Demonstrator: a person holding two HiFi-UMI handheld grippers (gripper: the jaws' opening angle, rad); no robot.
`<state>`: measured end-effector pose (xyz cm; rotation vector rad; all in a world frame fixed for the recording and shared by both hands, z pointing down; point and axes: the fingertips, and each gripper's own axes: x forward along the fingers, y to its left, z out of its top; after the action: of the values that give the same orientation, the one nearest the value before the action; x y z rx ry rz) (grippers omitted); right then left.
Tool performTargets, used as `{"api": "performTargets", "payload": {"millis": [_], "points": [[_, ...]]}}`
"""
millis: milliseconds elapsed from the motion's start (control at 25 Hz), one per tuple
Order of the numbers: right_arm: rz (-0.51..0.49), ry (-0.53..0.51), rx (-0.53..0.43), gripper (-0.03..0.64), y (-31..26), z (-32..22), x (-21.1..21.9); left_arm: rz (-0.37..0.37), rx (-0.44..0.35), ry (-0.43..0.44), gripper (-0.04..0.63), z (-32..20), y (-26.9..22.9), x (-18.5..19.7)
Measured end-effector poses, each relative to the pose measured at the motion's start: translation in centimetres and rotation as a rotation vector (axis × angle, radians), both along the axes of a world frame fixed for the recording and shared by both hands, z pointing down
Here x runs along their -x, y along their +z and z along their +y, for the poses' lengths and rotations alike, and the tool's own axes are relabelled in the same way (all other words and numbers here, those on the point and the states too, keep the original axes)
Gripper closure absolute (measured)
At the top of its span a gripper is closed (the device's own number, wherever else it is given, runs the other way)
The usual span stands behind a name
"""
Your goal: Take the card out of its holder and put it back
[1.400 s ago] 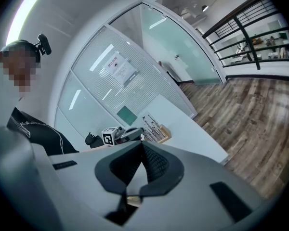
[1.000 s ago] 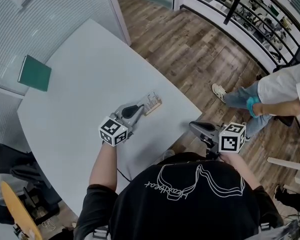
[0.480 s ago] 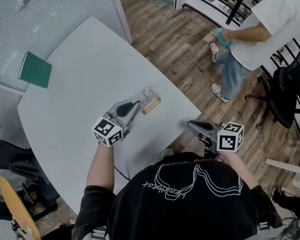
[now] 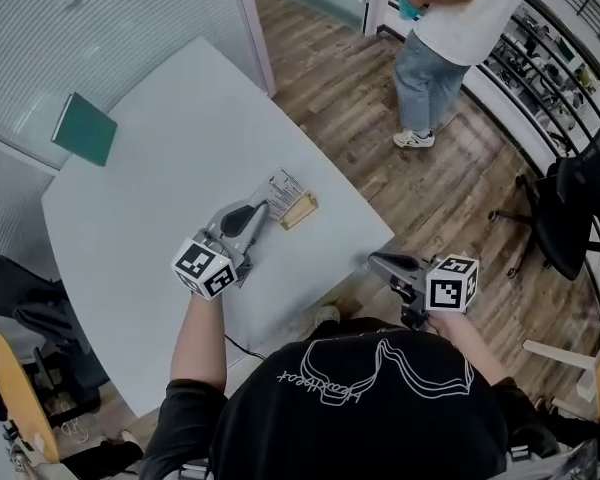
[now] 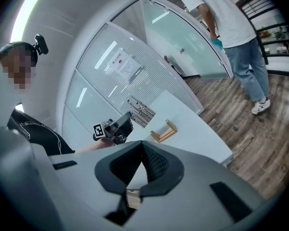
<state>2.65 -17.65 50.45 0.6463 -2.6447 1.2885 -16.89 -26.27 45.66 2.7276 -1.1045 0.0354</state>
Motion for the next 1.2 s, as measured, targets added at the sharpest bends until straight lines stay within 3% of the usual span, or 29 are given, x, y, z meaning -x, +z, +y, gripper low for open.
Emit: {"api": "performTargets", "payload": {"millis": [400,600,720,920,1200], "points": [[0.006,-0.087,-0.148,0.607,-3.5,2.4,0.7,0.021,0.04,-0.153,0.571,8.1,-3.8,-1.4],[0.024,-0.147,-0.28,0.607,-5.8,4.7,0.5,0.057,0.115,-0.183,0.571,12.8,-4.6,-4.3],[0.041,-0.169,-0.376,0.607,-7.6,5.8,0.5,0.115,0.137,-0.19,0.571,15.3,-5.9,-5.9],[-0.009,-0.164,-0.445,0.607,-10.5,7.8,-0.1,0.178,0.139,-0.185,0.571,19.0,-8.2,-8.5],[-0.041,-0.169,-0.504,0.607,-12.3,10.9,-1.6,0.127,0.138,-0.236,0.571,22.1,-8.7,-10.8]]}}
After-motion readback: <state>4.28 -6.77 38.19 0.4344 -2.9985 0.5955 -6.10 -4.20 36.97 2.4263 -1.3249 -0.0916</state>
